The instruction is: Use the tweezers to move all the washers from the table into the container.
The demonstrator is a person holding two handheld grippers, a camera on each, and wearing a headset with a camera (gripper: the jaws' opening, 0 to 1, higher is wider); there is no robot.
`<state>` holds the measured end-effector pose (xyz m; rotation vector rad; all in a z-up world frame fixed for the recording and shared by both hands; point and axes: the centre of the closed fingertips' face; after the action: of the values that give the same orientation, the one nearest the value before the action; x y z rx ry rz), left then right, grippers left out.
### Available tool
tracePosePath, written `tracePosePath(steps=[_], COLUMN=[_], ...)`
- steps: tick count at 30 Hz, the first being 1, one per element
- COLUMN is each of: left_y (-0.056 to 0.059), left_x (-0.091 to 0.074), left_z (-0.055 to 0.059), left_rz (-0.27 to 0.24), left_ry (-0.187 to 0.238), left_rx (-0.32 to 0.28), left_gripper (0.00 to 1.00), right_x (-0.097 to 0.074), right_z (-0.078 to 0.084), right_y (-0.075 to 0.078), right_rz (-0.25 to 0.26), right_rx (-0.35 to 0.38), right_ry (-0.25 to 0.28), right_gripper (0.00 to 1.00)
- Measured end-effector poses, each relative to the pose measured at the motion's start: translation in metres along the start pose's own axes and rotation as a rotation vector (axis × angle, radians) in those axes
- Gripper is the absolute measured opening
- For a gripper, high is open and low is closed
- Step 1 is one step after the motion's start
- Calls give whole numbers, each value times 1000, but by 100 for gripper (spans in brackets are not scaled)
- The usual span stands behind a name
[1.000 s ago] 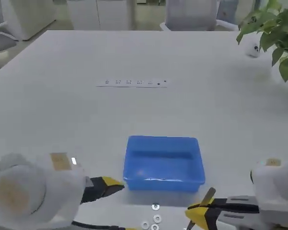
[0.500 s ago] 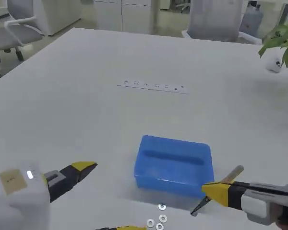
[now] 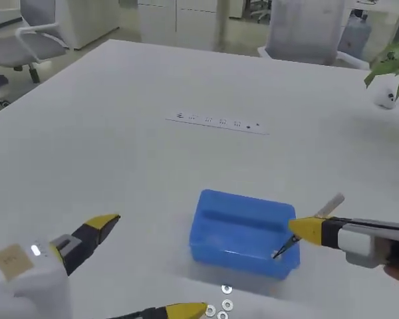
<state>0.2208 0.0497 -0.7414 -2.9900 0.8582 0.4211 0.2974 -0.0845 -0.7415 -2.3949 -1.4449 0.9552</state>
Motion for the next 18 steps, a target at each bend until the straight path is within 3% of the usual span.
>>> tracePosePath(steps=[3,18], left_y=[-5,-8], left_x=[-2,-4], left_z=[-5,-1], left_rz=[-15,-32], left_ry=[33,22], left_rx=[-18,-3], left_gripper=[99,97], right_x=[8,31], right_z=[-2,2], right_y=[8,53], right_rz=[24,163], right_rx=[-21,-137], right_ry=[-9,-53], right_gripper=[3,3])
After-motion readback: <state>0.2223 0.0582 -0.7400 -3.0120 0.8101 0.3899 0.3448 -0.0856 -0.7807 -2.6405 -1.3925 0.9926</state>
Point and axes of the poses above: the centre of the closed fingertips' face, and the gripper's own axes: x roughly forward along the fingers, y roughly to its right, z roughly out of its underside, and after that the axes turned 1 degree about z, right-handed
